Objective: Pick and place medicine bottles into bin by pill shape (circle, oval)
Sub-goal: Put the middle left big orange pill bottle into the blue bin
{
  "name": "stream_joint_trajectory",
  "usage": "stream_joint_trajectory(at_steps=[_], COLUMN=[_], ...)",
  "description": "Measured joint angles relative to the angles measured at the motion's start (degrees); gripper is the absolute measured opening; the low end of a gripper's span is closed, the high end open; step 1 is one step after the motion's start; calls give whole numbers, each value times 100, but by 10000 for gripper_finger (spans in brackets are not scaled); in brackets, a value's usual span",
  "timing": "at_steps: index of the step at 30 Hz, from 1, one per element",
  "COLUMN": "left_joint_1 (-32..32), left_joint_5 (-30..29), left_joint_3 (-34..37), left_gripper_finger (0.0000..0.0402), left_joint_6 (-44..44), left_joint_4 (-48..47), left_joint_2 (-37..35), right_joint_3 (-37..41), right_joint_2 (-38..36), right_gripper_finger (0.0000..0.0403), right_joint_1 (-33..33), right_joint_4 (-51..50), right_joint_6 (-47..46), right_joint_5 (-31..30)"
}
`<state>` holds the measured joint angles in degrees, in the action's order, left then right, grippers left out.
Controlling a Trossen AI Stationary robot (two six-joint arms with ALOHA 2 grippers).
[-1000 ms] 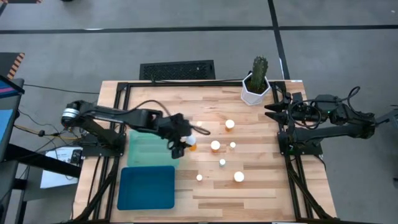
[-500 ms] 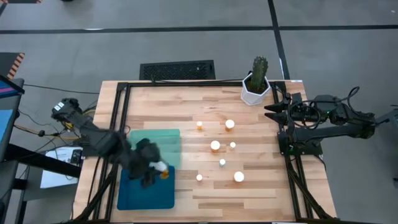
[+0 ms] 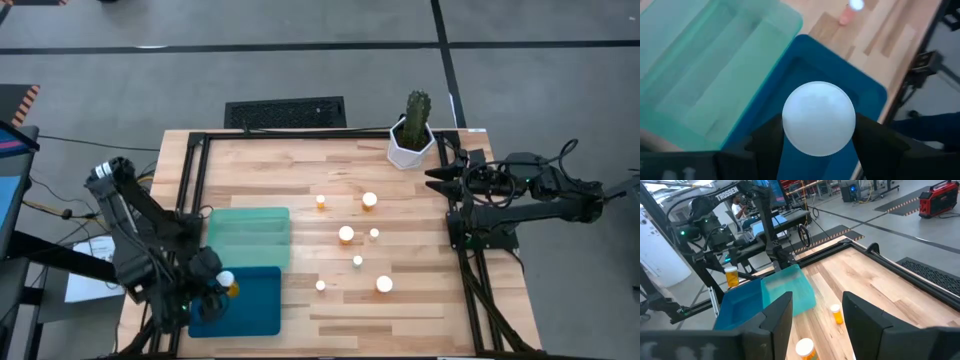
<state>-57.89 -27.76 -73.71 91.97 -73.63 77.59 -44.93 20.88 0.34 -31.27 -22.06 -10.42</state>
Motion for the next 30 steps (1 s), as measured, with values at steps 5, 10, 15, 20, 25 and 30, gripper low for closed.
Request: stream_joint_trajectory(at_steps=[5,10,15,20,25,30], left_joint_1=[-137,-136,-162,-309,-408,-412], left_joint_5=[98,152,182,173,199,196], left_joint_3=[0,0,0,0,84,390], left_gripper_finger=[203,203,208,214,215,215], left_joint_6=[-26,-204,-170,83,304,384], left_joint_4=[-21,-140,-146,-179,-60,121], left_joint_2=[573,1108,1530,1829,2010,2008], right_joint_3=[0,0,0,0,0,0], right_joint_2=[0,0,0,0,1,0], right_gripper_finger=[185,182,181,182,179,179], right_joint_1=[0,-2,-11,-11,-11,-11], right_joint_4=[1,4,25,45,44,42], right_joint_6=[-39,-42,-51,-59,-59,-57], right_joint_5=[-2,-10,-15,-15,-16,-16])
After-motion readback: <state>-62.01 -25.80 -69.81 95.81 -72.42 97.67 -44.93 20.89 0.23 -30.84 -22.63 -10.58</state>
